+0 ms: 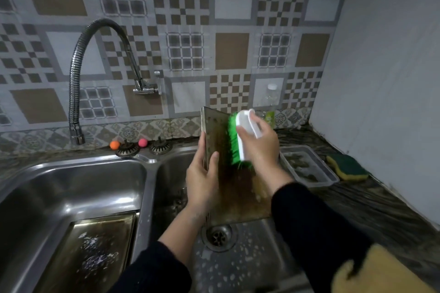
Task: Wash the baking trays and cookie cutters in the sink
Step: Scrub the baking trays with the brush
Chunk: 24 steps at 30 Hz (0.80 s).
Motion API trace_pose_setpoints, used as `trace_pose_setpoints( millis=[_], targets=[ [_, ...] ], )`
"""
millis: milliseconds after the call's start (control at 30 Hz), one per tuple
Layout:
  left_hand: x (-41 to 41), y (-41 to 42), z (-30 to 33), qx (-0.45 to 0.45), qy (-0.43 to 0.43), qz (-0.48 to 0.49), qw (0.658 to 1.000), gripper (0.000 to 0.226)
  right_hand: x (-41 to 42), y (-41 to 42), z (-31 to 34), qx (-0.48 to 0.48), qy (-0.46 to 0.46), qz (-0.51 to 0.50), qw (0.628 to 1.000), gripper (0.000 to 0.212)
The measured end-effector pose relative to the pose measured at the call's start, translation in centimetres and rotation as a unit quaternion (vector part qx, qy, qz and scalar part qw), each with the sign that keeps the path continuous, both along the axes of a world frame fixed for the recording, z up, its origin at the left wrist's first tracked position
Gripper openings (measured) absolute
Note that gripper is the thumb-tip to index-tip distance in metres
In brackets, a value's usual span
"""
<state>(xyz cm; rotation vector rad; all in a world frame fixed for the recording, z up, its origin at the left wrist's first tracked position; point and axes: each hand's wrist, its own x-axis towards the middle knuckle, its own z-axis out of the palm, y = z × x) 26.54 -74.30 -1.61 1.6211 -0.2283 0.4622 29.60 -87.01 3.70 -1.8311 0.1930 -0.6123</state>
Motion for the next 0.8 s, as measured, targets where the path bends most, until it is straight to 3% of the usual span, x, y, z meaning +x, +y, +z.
trace_pose_setpoints(
  millis=[100,300,500,600,733,800],
  targets=[
    [0.4,-0.3,0.5,-0.015,-0.015,0.016,1.000,0.055,0.2,-0.7,0.6,0.005,0.017,0.012,1.000,0.049],
    [2.7,2.3,0.5,-0.019,-0.021,0.062,0.998,0.056,-6.5,0.8,-7.3,0.000,-0.051,0.076,0.996,0.049],
    [1.0,-0.4,0.6,0.000,-0.017,0.030,0.999,0.056,1.1,-2.4,-0.4,-0.002,0.006,-0.021,1.000,0.051],
    [1.0,-0.8,0.4,-0.009,-0.017,0.051,0.999,0.056,1.1,-2.6,-0.7,-0.007,0.013,-0.027,1.000,0.051],
    [1.2,0.2,0.3,0.047,-0.006,0.130,0.990,0.058,-3.2,-0.8,-5.4,-0.083,0.043,0.001,0.996,0.049],
    [0.8,0.5,0.4,0.097,-0.009,0.154,0.983,0.060,-3.4,-0.4,-5.5,-0.072,0.053,0.016,0.996,0.049]
  ],
)
